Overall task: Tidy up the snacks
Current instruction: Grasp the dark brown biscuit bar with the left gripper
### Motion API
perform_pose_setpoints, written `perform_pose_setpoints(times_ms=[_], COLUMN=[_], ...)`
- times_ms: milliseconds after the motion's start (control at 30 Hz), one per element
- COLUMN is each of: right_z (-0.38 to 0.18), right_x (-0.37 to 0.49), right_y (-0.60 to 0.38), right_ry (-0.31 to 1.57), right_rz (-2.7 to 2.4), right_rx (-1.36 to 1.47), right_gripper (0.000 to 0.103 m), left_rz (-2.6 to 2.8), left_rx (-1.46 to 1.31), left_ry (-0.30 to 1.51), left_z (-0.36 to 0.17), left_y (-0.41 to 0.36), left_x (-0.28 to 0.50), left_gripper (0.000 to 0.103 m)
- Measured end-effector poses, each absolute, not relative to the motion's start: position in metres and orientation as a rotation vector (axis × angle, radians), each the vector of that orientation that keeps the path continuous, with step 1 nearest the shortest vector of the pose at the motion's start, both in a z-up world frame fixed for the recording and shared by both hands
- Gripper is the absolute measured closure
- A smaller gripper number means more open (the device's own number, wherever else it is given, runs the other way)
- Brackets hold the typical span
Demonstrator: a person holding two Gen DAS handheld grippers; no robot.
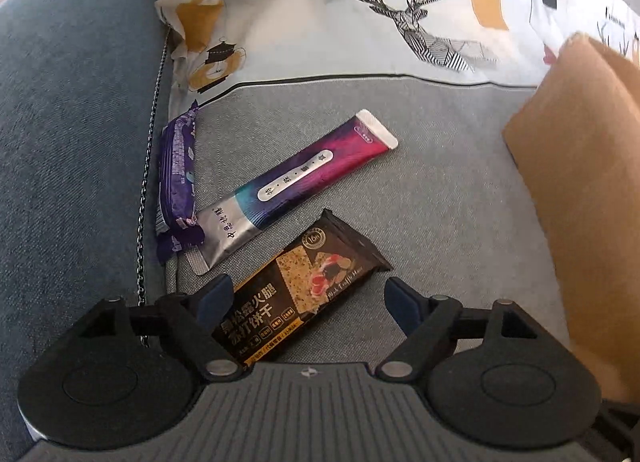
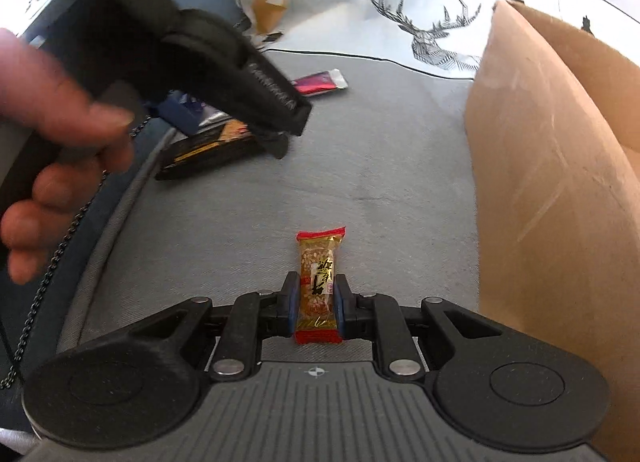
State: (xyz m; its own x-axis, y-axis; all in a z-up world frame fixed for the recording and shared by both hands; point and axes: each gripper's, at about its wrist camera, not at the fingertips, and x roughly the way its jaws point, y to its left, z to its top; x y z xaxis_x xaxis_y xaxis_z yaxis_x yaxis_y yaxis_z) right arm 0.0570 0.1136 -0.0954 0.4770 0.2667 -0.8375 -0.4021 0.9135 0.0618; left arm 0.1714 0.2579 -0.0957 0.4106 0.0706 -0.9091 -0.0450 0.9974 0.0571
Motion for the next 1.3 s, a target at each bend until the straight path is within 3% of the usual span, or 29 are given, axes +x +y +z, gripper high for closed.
perform_pose_setpoints(times_ms=[233,267,333,433,700,900,1300], right_z=[-0.098,-0.098,-0.098,-0.096,-0.096,-0.096,-0.096], right_x=[0.063,0.063,0.065,0.062,0.067,0.066,0.064], right_y=[0.114,0.114,0.115,0.113,0.107,0.110,0.112], right_ry=[0.999,0.998,0.997,1.001,0.999,0.997,1.004], right_rz=[0.412,0.413,0.412,0.409,0.378,0.381,0.380], right_rx=[-0.138,-0.140,-0.140,-0.128,-0.096,-0.105,-0.116], right_gripper=[0.085,0.085,0.085,0.085,0.085,0.084,0.083], left_rz=[0.099,0.100,0.106,0.112,0.078,0.103,0.097], left_rx=[0.042,0.017,-0.053,-0.093,-0.243,-0.172,-0.079], left_ry=[1.167,1.171,1.170,1.156,1.141,1.170,1.175], left_z=[-0.102,-0.102,-0.098,-0.090,-0.085,-0.091,-0.096], left_y=[0.256,0.259,0.265,0.266,0.270,0.270,0.259], left_x=[0.175,0.176,0.175,0.174,0.175,0.174,0.173], left_gripper=[0.019,0.022,0.044,0.059,0.059,0.050,0.050])
